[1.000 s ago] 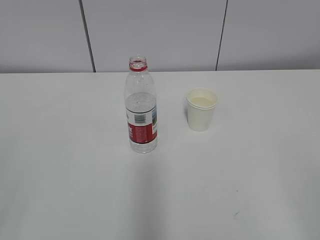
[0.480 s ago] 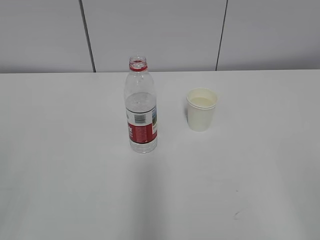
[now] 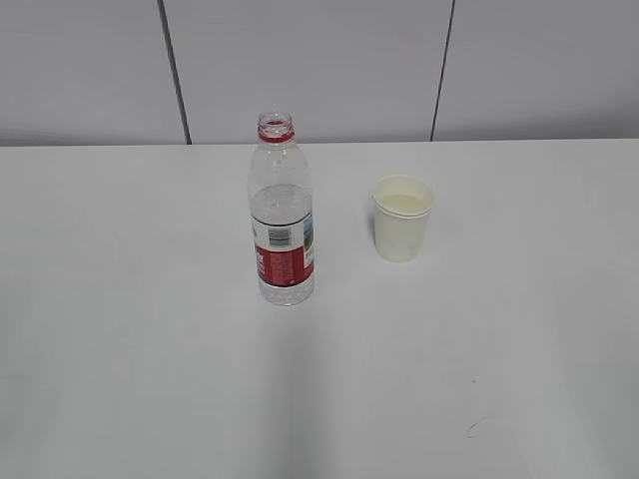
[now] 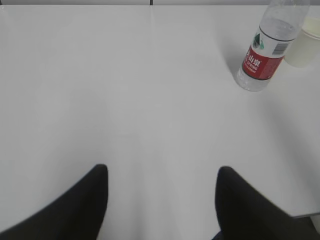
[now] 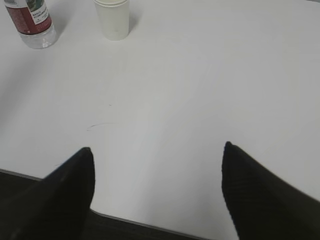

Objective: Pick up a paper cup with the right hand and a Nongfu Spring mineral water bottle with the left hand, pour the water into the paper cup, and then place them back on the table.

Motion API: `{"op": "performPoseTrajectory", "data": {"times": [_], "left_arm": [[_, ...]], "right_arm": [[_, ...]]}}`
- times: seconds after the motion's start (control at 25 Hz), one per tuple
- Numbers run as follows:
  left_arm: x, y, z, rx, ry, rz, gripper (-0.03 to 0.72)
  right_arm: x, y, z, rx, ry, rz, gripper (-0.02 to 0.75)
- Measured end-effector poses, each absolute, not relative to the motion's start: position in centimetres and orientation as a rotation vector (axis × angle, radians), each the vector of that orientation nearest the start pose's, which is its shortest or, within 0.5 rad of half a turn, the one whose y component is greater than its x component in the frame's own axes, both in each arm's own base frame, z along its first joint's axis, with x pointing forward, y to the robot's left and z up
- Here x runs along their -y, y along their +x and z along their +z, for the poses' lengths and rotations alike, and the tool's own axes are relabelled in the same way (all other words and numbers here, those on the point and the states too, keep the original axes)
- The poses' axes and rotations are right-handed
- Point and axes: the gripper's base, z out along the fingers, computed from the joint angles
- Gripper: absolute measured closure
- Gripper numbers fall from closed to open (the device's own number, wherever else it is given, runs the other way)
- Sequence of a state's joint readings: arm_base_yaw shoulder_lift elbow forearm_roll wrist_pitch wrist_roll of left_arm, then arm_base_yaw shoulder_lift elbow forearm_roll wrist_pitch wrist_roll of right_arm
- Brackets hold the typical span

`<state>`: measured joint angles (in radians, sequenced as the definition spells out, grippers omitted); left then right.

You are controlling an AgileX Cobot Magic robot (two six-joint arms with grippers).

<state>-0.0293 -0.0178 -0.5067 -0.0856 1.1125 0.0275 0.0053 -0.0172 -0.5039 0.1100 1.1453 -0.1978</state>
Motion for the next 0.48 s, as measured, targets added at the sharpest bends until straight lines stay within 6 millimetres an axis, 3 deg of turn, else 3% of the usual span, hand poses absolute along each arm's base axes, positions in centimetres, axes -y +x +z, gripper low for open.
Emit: {"op": "performPoseTrajectory", "data": {"times": [0.48], "left_arm": [[0.67, -1.1, 27.51, -2.069, 0.067, -0.104, 0.284]], "right_arm": [[-0.9, -1.2, 27.19, -2.09, -0.225, 0.017, 0.147]]}}
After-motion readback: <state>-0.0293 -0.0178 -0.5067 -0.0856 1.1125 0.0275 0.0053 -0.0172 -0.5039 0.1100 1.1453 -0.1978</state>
